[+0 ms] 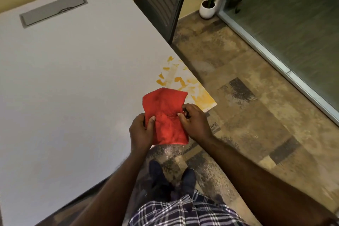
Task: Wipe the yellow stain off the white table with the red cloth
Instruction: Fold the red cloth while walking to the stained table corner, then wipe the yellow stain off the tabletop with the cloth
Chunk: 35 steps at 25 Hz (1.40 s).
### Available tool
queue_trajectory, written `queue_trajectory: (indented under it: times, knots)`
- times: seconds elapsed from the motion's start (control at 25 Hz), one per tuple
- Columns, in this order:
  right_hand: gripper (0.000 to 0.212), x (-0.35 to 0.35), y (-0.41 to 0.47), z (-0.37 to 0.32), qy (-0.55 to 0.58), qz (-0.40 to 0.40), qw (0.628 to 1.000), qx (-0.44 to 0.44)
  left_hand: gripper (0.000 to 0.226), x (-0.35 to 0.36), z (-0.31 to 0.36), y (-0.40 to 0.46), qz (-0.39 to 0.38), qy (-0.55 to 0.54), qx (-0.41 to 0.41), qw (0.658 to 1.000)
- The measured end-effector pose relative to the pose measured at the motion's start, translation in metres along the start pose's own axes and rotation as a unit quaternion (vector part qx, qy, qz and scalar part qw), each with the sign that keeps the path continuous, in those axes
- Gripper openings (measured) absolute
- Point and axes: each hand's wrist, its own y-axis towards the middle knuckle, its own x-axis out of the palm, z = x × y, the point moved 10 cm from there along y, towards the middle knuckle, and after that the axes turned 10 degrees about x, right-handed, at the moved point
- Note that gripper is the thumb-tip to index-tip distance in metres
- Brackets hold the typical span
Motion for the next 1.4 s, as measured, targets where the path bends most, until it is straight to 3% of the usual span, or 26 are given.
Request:
queue_trajectory:
  times: [0.32,0.6,0.84,1.04,1.16,1.28,1.4]
  knots:
    - [0.022,0.036,0.036,0.007,-0.017,-0.002,1.0,0.008,0.022,0.016,-0.036,0.031,-0.012,0.004,-0.013,1.0]
    - [0.019,0.062,0.066,0.011,-0.023,-0.028,0.999,0.021,0.014,0.033,-0.068,0.027,-0.029,-0.018,-0.101,0.994]
    - [0.026,0.078,0.081,0.028,-0.071,-0.022,0.997,0.028,0.014,0.055,-0.084,0.028,-0.081,-0.028,-0.115,0.99]
    - [0.03,0.085,0.086,0.029,-0.108,0.004,0.994,0.019,0.042,0.04,-0.101,0.025,-0.058,0.05,-0.145,0.986]
    - [0.039,0.087,0.088,0.038,-0.15,0.035,0.986,0.055,0.04,0.023,-0.102,0.037,-0.034,0.118,-0.07,0.99]
    - [0.052,0.095,0.082,0.03,-0.193,0.053,0.98,0.013,0.041,0.018,-0.106,0.048,-0.042,0.203,0.012,0.978]
    - [0.068,0.144,0.068,0.019,-0.278,-0.076,0.953,-0.088,0.047,0.021,-0.122,0.049,-0.075,0.222,0.038,0.971]
